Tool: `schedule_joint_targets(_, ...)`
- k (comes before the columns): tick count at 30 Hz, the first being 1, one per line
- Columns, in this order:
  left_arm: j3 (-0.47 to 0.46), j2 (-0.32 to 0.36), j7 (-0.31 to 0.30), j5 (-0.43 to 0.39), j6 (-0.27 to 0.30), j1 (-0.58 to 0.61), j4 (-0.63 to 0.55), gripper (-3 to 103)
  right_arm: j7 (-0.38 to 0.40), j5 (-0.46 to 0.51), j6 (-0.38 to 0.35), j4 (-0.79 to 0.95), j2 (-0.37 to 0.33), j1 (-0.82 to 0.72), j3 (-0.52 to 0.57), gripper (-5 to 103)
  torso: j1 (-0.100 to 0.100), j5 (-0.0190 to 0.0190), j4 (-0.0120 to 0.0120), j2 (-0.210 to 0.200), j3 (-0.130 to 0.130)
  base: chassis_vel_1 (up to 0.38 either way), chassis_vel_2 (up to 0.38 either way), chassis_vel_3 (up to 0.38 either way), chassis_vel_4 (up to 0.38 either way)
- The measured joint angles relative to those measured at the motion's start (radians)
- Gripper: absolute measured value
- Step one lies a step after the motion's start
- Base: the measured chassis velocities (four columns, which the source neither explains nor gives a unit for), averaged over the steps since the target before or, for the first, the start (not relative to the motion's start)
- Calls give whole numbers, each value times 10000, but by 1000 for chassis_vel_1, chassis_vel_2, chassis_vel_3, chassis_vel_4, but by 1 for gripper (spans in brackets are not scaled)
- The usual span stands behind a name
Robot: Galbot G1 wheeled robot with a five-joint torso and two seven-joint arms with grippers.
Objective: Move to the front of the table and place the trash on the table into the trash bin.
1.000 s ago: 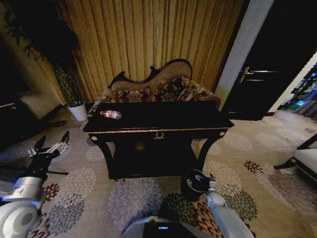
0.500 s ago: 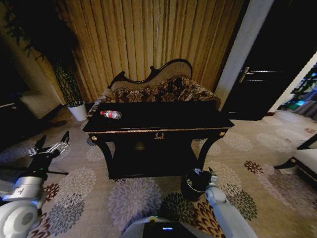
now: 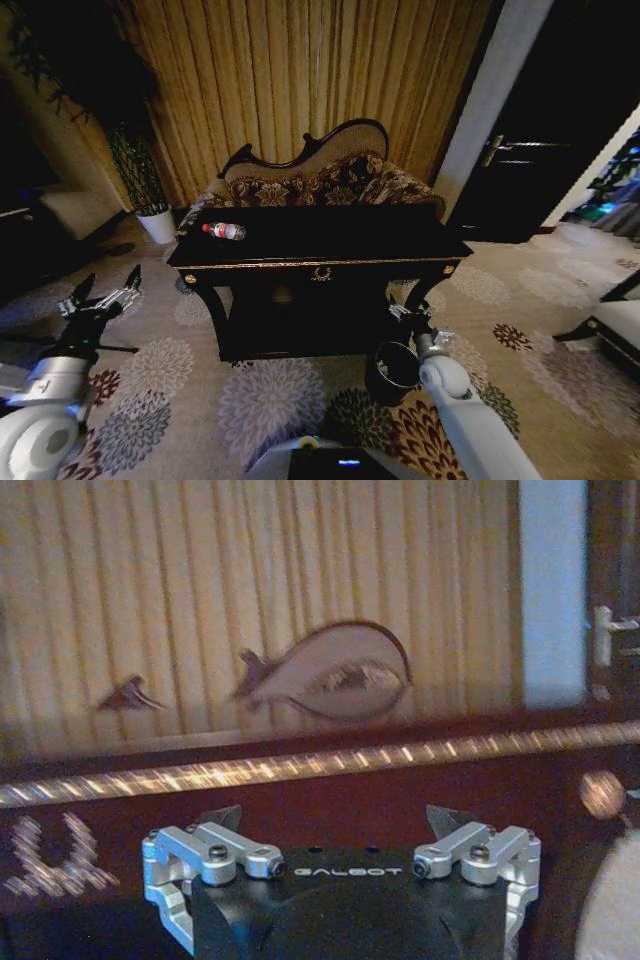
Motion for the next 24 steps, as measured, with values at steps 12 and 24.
schedule_joint_targets(12, -181, 35, -41, 15, 428, 25, 54, 100, 705, 126, -1233, 2392, -485, -165, 145, 100, 0, -1, 0, 0, 0, 0, 0, 0, 0)
schedule_joint_targets(24, -346, 176, -511, 37, 1081, 6, 42, 100, 781, 74, -1442, 2728, -721, -209, 158, 100, 0, 0, 0, 0, 0, 0, 0, 0, 0)
